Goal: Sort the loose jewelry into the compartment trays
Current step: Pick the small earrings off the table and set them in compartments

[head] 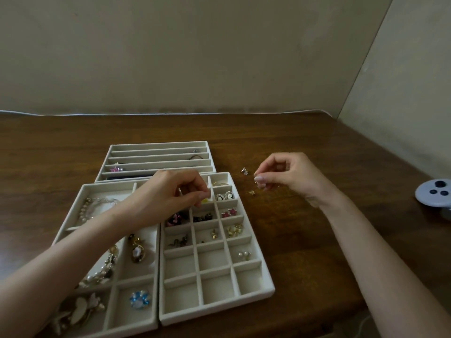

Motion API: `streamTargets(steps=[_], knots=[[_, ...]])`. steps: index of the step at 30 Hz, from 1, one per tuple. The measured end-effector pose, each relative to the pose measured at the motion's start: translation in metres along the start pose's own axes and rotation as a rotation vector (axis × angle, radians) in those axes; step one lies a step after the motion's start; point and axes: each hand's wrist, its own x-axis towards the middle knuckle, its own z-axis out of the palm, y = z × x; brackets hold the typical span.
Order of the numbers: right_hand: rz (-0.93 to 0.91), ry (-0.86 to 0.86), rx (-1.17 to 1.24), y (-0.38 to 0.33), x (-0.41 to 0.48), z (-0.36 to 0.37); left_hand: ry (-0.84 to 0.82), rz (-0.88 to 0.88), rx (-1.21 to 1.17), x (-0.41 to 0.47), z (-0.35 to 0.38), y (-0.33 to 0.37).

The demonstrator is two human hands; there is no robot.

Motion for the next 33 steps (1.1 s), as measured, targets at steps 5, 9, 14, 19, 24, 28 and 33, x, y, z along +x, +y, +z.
streamTargets(steps=[5,9,14,19,24,28,33], knots=[[-0.152,-0.444,0.018,-0.029,-0.019,0.050,0.026,-0.029,0.055,0.001,-0.002,-0.008],[-0.198,-0.615,-0.057,-0.035,-0.028,0.064,0.034,-0.029,0.082,0.001,-0.003,-0.010],[-0.227,-0.435,-0.145,-0.030,-0.025,0.060,0.025,-0.015,0.090,0.002,0.001,-0.010],[-0.261,-0.082,-0.241,-0.018,-0.015,0.051,0.018,-0.029,0.087,0.002,0.002,-0.009],[-0.270,0.193,-0.473,-0.005,-0.005,0.038,0.016,-0.034,0.070,0.002,0.003,-0.007],[-0.225,0.344,-0.501,0.007,0.003,0.018,0.021,-0.027,0.072,0.003,0.002,-0.008],[-0.111,0.449,-0.546,0.024,0.014,-0.008,0.013,-0.004,0.067,0.001,0.003,-0.006]])
